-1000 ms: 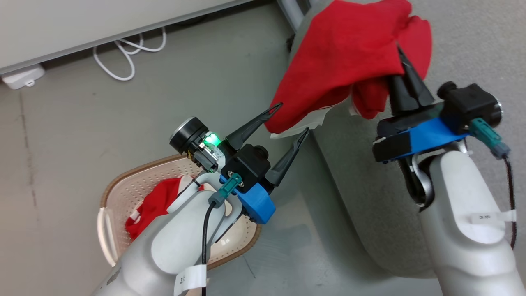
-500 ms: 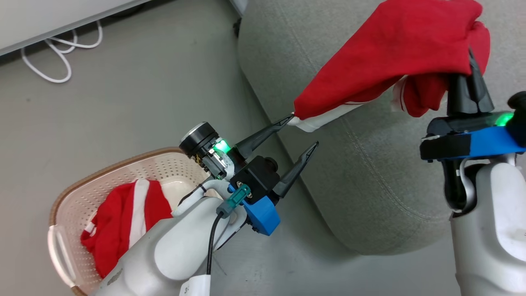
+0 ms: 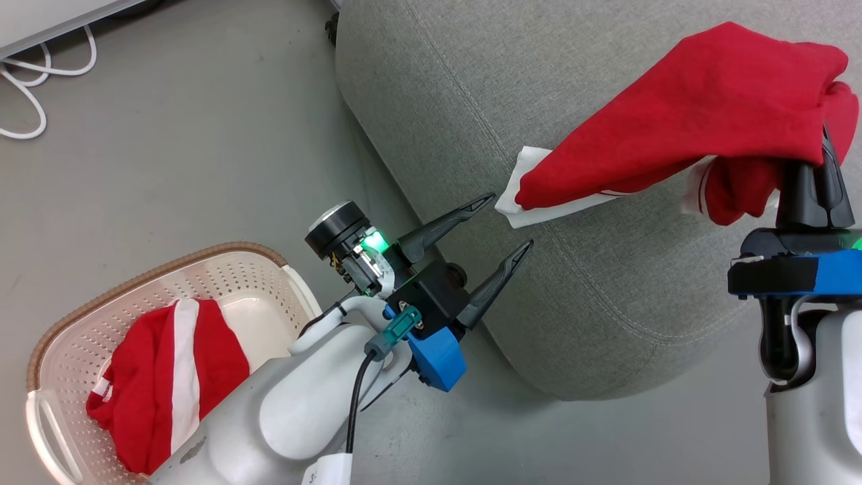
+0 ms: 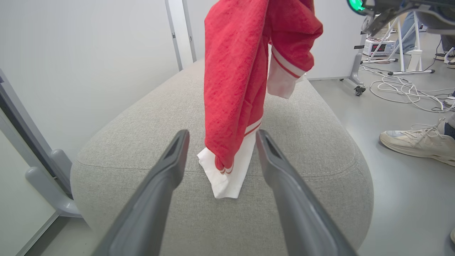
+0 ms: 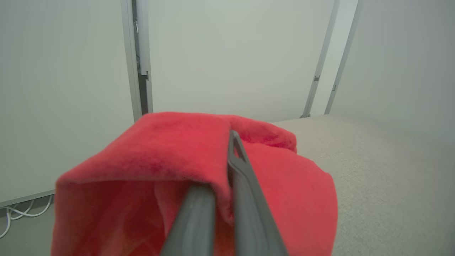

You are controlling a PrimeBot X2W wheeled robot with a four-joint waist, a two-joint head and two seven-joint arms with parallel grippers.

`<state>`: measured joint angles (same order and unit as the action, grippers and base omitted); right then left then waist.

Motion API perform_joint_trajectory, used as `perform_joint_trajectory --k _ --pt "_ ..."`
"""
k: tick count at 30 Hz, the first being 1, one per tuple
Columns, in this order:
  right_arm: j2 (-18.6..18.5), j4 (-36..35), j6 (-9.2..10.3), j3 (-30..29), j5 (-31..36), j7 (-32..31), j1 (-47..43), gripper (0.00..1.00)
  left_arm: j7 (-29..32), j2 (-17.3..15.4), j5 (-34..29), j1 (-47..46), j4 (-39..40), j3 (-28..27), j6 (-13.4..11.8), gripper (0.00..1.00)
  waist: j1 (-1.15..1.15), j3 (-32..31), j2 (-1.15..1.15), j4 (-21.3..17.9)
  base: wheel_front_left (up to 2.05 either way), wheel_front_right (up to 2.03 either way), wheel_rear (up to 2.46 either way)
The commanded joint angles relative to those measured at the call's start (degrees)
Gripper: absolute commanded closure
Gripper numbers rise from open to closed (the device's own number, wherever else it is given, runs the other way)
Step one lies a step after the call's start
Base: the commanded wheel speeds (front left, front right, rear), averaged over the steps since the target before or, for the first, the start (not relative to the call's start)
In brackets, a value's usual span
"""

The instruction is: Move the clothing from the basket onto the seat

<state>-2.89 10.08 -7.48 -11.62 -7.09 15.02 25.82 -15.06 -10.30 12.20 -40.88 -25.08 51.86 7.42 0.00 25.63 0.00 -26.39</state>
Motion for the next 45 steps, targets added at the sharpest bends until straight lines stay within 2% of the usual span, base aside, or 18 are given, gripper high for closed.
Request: perform_joint_trajectory --k 1,12,19,23,30,36,41,45 --pt "0.01 -0.31 -0.02 -0.23 -0.39 0.24 -0.67 1.0 -0.18 -0.22 0.31 -0.55 0.1 -0.07 0.09 0.0 0.0 0.0 0.0 -0.05 0.0 0.0 0.0" --pt "0.01 -0.72 -0.02 -0.38 -0.01 0.24 0.97 1.0 -0.18 -0.39 0.25 -0.87 1.54 -0.86 -0.31 0.0 0.0 0.29 0.0 0.17 0.0 0.0 0.0" --pt "-0.06 -2.67 -0.03 -2.04 2.59 0.23 8.43 1.0 -0.18 -1.48 -0.69 -3.11 2.89 -2.11 -0.44 0.0 0.0 4.76 0.0 1.1 0.0 0.0 0.0" --pt "-1.48 -3.22 -0.02 -5.36 2.68 0.24 15.67 1.0 -0.01 -2.44 -1.29 -5.61 3.47 -2.51 -0.47 0.0 0.0 9.37 0.0 2.0 0.0 0.0 0.0" --pt "-7.91 -2.39 -0.02 -13.37 1.32 0.23 27.79 1.0 1.28 -4.12 -2.59 -10.63 5.6 -2.69 -0.4 0.0 0.0 18.25 0.0 4.42 0.0 0.0 0.0" --pt "-14.95 3.16 -0.02 -18.48 0.35 0.23 34.67 1.0 2.3 -5.68 -3.82 -13.92 8.25 -2.93 -0.51 0.0 0.0 23.95 0.0 6.27 0.0 0.0 0.0" --pt "-18.02 9.99 -0.02 -19.55 1.82 0.22 36.32 1.0 2.92 -6.95 -4.47 -15.46 10.12 -2.99 -0.67 0.0 0.0 27.21 0.0 7.24 0.0 0.0 0.0" --pt "-18.11 15.91 -0.02 -20.08 2.55 0.23 36.4 1.0 3.17 -7.29 -4.78 -16.19 10.93 -2.8 -0.84 0.0 0.0 28.93 0.0 7.97 0.0 0.0 0.0"
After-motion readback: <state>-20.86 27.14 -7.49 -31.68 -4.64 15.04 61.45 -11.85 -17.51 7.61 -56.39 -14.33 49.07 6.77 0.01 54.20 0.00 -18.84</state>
